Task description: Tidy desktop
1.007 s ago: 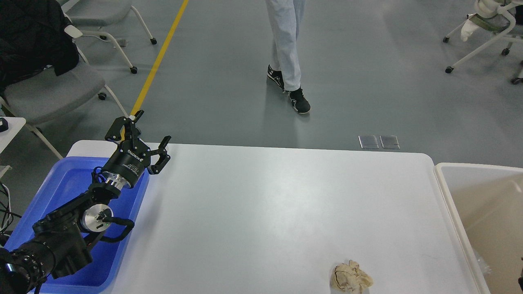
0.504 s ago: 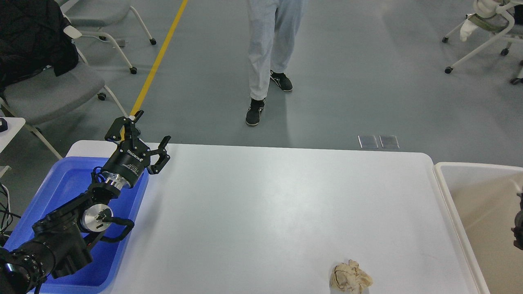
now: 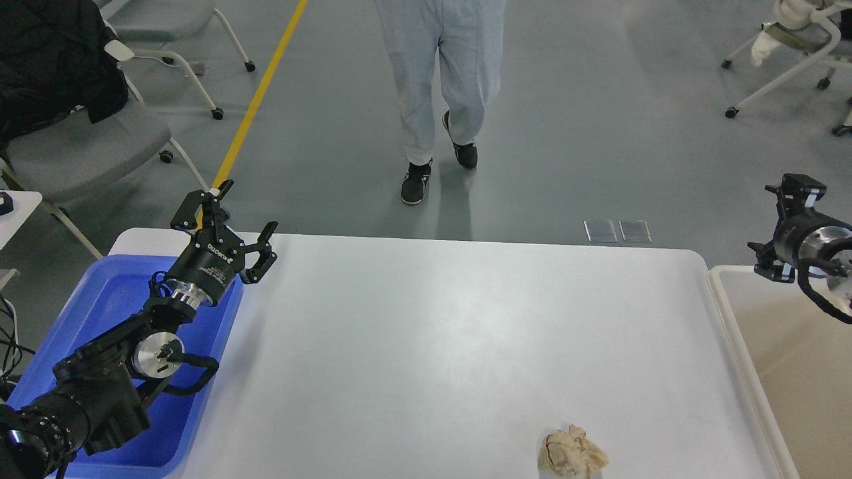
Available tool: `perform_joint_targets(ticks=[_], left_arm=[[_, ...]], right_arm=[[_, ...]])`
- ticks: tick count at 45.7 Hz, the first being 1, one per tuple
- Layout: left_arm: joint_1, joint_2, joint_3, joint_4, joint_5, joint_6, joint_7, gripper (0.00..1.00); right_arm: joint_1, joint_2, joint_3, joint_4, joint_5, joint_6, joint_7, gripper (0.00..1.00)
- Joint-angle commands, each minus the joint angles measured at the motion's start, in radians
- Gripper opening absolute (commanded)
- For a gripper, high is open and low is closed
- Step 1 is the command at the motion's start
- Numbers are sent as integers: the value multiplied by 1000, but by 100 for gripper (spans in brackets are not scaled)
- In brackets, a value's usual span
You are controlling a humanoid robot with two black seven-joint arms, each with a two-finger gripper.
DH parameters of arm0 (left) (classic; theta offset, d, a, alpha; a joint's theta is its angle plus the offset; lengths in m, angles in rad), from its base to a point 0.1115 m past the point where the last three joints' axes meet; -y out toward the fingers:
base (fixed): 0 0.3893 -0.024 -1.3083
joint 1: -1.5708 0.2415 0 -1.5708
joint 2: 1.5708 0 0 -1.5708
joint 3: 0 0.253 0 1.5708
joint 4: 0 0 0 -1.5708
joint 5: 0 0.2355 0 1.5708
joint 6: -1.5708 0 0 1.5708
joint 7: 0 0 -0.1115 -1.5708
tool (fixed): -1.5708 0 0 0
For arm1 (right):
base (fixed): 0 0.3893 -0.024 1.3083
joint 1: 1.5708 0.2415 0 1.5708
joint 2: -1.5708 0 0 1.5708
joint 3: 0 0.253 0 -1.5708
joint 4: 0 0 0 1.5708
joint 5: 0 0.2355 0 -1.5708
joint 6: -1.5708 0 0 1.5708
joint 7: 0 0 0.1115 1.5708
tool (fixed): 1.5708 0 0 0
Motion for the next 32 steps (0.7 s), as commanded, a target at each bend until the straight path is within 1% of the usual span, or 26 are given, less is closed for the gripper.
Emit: perform_joint_targets(ticks=[1, 9, 17, 25, 32], left_arm=[[0, 0, 0, 0, 0, 0, 0, 100], [0, 0, 0, 0, 0, 0, 0, 100], [0, 0, 0, 0, 0, 0, 0, 100], [0, 1, 0, 0, 0, 0, 0, 100], [0, 1, 0, 0, 0, 0, 0, 100]], right_arm=[[38, 26, 170, 157, 0, 19, 1, 100], [27, 80, 267, 176, 0, 105, 1, 100], [12, 106, 330, 177, 0, 172, 1, 100], [-8, 143, 379, 179, 0, 178, 1, 100], [-25, 167, 399, 228, -3, 177, 1, 100]])
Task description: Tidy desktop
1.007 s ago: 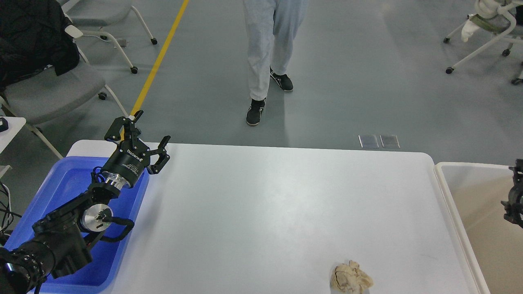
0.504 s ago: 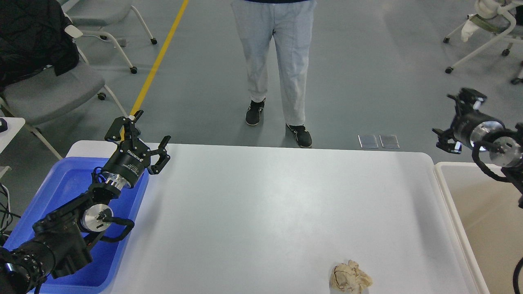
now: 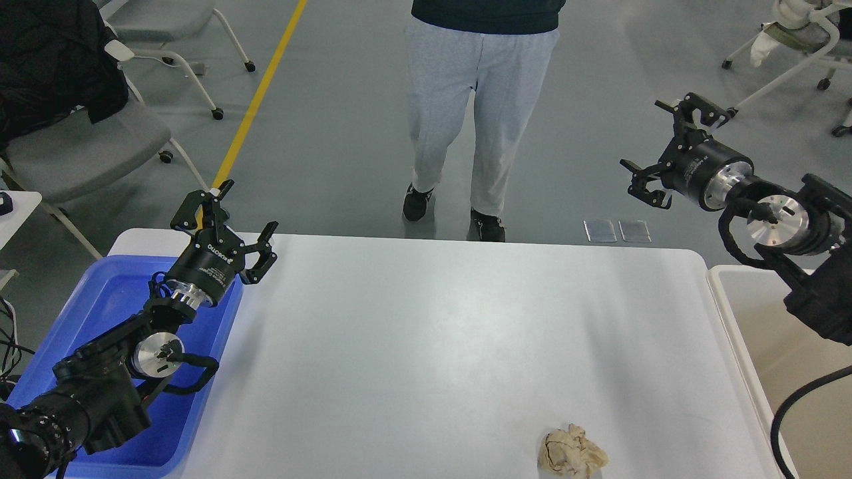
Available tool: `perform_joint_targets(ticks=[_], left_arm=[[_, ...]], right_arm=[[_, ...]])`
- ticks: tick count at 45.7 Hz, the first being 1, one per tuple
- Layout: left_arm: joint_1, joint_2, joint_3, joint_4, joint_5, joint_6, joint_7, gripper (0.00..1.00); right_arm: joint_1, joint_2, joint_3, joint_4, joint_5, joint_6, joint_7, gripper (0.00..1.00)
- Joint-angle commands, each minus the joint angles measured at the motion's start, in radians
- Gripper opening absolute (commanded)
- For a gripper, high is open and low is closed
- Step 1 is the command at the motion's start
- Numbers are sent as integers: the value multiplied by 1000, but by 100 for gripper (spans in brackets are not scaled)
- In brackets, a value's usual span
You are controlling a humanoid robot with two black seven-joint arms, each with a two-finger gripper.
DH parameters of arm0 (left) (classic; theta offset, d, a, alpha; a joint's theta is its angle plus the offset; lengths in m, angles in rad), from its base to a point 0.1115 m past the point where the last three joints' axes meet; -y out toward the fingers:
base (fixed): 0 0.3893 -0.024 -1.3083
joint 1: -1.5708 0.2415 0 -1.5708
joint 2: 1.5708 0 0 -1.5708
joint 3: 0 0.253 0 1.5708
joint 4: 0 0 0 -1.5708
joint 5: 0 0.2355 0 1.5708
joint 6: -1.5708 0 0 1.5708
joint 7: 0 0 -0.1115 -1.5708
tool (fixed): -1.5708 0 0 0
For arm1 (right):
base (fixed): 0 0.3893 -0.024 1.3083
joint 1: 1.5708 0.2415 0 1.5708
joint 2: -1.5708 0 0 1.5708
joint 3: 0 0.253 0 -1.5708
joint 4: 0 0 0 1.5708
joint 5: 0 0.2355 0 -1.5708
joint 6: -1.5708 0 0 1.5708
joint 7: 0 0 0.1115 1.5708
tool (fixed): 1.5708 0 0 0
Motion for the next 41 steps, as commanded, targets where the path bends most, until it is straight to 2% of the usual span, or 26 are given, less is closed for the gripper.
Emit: perform_joint_targets(ticks=[1, 14, 28, 41], left_arm=[[0, 0, 0, 0, 0, 0, 0, 100], [0, 0, 0, 1, 0, 0, 0, 100], [0, 0, 0, 0, 0, 0, 0, 100], [0, 0, 0, 0, 0, 0, 0, 100]], right_arm=[[-27, 47, 56, 54, -5, 20, 0, 100], [-33, 73, 53, 120, -8, 23, 0, 100], [-53, 170, 63, 115, -6, 25, 0, 100], [-65, 176, 115, 109, 0, 22, 0, 100]])
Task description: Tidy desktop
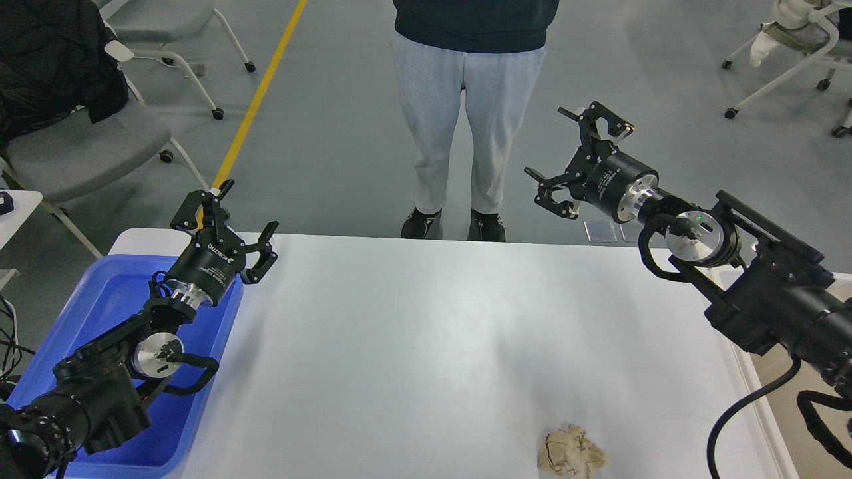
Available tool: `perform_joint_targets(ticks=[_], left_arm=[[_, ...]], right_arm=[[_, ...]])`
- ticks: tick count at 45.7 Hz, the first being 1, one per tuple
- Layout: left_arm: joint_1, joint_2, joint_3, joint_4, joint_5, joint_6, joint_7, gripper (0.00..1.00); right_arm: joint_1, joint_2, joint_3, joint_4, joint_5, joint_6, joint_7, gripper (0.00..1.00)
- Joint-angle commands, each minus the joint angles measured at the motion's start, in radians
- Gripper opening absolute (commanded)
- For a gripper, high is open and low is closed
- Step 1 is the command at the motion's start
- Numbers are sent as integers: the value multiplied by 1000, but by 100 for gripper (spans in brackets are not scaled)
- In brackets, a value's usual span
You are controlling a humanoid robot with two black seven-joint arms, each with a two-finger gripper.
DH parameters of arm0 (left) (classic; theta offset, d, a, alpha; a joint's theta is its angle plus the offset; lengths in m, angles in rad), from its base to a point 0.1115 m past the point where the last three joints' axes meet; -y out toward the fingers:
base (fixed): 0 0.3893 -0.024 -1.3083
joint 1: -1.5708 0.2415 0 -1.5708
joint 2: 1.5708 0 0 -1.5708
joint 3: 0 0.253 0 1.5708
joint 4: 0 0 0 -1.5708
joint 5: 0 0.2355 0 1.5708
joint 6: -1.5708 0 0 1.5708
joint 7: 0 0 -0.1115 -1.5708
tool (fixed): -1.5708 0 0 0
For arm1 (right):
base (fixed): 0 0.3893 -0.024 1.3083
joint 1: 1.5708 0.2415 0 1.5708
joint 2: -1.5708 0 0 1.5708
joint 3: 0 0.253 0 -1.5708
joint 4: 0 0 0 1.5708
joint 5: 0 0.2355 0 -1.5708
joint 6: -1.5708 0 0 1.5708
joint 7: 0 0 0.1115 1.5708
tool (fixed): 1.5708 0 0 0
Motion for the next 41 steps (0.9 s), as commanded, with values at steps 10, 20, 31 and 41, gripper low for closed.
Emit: perform_joint_targets(ticks=[10, 20, 31, 41], left_arm=[[0, 0, 0, 0, 0, 0, 0, 100], [0, 0, 0, 0, 0, 0, 0, 100], [0, 0, 0, 0, 0, 0, 0, 100], [0, 0, 0, 0, -2, 0, 0, 100]], right_arm=[[-48, 26, 82, 3, 9, 1, 0, 100], [-60, 70, 107, -9, 12, 4, 2, 100], [-117, 101, 124, -44, 11, 5, 2, 100], [-162, 109, 137, -68, 14, 16, 2, 100]])
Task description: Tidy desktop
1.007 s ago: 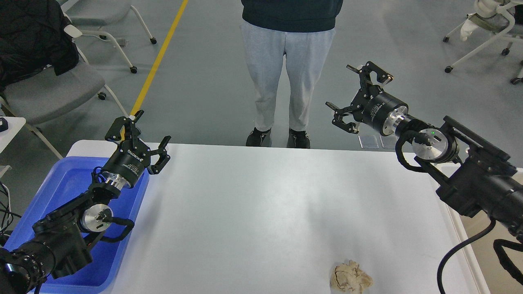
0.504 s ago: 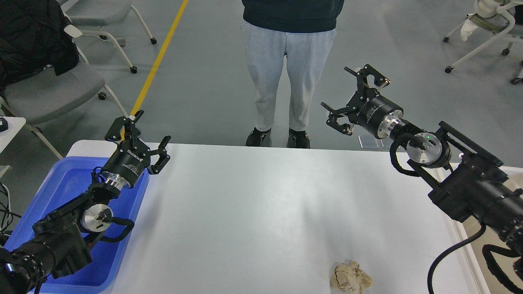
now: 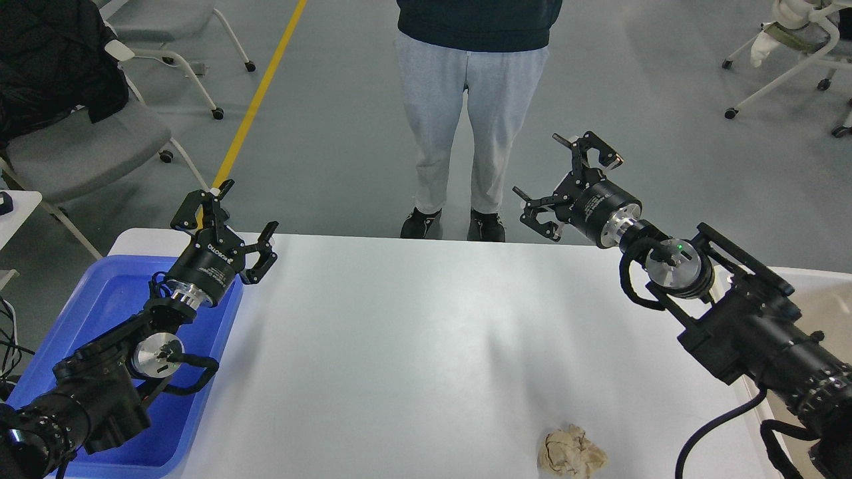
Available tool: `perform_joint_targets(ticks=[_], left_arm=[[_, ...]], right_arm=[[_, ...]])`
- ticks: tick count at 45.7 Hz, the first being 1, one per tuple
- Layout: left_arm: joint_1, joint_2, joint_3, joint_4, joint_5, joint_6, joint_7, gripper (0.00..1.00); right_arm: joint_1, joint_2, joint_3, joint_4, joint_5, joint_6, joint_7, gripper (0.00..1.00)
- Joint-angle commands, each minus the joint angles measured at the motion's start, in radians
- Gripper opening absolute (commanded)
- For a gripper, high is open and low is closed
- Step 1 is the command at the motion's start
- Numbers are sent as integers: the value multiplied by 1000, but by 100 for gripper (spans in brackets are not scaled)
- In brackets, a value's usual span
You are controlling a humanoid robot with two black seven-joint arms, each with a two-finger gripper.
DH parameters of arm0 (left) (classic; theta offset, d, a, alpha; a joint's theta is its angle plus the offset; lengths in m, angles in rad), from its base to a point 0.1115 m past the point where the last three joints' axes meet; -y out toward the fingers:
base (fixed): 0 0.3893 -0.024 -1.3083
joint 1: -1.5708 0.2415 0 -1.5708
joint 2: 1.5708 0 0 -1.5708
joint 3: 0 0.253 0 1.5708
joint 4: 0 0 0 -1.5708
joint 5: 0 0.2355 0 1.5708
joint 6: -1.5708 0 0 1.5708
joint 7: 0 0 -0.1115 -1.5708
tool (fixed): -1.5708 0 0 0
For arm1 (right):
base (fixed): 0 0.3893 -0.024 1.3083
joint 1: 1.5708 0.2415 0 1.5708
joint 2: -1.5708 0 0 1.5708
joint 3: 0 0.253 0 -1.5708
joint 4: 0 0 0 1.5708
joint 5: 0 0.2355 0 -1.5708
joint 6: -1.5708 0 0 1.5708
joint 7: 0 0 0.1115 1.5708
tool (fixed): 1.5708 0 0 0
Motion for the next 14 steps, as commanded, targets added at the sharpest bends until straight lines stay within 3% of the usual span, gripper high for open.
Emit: perform_joint_targets(ticks=[1, 14], left_arm=[[0, 0, 0, 0, 0, 0, 0, 100], [0, 0, 0, 0, 0, 0, 0, 100]], right_arm=[[-51, 15, 16, -26, 2, 12, 0, 100], [-80, 20, 16, -66, 2, 41, 0, 100]])
